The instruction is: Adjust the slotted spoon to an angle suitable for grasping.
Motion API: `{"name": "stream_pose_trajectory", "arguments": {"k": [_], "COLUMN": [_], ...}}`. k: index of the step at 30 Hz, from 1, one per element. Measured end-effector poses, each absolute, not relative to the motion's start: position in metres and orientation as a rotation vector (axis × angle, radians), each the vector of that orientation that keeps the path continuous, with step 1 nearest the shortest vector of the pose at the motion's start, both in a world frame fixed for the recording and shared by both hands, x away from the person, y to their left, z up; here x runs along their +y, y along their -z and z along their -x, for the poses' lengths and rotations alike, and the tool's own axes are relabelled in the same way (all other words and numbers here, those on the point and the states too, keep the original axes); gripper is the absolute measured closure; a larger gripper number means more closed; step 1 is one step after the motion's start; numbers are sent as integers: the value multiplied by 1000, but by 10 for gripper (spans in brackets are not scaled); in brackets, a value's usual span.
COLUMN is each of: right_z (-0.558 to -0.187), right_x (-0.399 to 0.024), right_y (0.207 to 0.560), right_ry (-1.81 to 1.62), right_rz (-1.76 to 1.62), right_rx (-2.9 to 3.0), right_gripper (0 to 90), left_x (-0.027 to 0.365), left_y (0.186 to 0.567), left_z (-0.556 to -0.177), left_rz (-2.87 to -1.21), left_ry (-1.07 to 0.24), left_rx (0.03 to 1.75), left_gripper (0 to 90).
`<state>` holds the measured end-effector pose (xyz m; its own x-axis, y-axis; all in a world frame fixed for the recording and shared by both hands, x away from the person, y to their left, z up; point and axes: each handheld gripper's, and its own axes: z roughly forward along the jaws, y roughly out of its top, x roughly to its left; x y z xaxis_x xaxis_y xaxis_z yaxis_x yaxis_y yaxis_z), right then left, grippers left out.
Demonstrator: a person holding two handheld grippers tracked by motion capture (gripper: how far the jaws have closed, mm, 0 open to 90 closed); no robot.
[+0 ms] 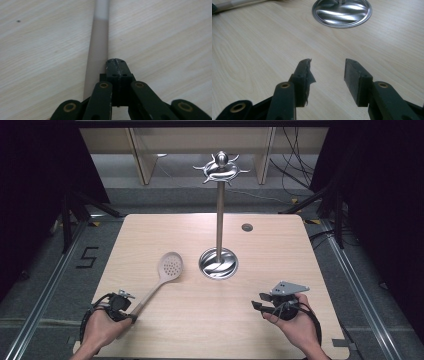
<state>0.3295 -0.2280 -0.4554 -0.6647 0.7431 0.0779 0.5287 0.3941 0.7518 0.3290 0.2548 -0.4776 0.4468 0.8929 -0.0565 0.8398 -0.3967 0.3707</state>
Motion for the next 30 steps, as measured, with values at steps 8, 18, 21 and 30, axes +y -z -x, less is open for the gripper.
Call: {"name": "stream_pose_trajectory", "arguments": {"k": [8,18,21,30], "right_z": [-330,-331,-330,-331], "right_x": [-228,-228,-228,-228], "right_y": [456,457,456,457], "right_ry": [-1134,-1130,-1133,-1127], "right_rz": [-1110,-1096,-1113,-1094], "right_rx": [2386,2388,2389,2392], "right_gripper": [564,561,559,556], "left_x": [270,286,289,291], "left_y": [476,475,474,474], "left_z": [-335,-351,-355,-358], "left_rz": [-2274,-2222,-2206,-2197], "left_ry": [-243,-294,-304,-309], "left_rx": [1565,1628,1649,1670], "left_gripper": [895,895,895,894]}}
